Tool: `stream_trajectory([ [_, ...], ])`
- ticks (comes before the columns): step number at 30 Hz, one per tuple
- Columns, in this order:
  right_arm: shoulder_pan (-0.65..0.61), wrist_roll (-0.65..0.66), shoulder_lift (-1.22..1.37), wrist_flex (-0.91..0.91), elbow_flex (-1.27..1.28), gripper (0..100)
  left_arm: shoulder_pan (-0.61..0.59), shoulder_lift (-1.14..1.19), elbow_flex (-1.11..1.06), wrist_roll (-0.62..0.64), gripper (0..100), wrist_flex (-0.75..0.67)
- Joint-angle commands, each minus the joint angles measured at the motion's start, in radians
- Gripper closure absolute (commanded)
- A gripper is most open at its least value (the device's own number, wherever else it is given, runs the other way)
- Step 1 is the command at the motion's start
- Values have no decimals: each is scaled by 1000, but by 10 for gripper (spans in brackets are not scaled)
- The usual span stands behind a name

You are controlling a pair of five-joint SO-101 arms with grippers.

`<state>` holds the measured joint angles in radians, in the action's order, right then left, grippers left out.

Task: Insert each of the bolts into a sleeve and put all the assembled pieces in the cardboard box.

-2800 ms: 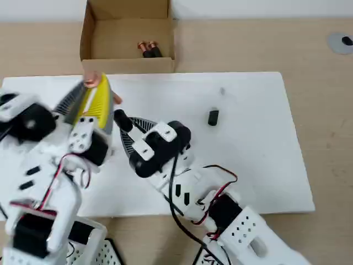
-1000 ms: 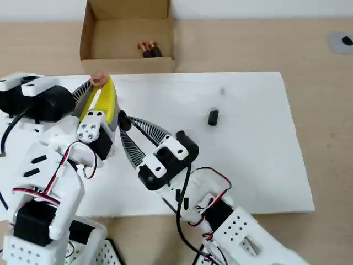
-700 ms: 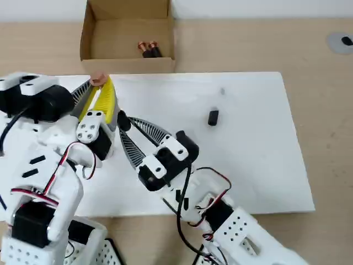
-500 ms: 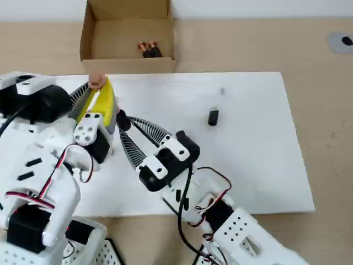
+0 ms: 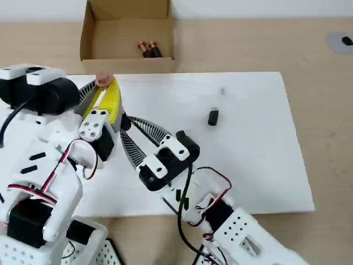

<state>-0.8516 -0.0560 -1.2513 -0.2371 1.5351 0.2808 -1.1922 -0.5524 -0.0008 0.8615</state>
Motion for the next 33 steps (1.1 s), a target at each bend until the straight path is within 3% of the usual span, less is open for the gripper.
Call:
stream_trajectory([
  [1, -18, -11, -30, -23, -7, 989, 3, 13, 60, -5, 993, -2],
  [28, -18, -11, -25, -23, -7, 989, 8, 13, 123, -32, 993, 101],
  [33, -18, 11, -25, -23, -7, 989, 3, 10, 121, -11, 933, 103],
])
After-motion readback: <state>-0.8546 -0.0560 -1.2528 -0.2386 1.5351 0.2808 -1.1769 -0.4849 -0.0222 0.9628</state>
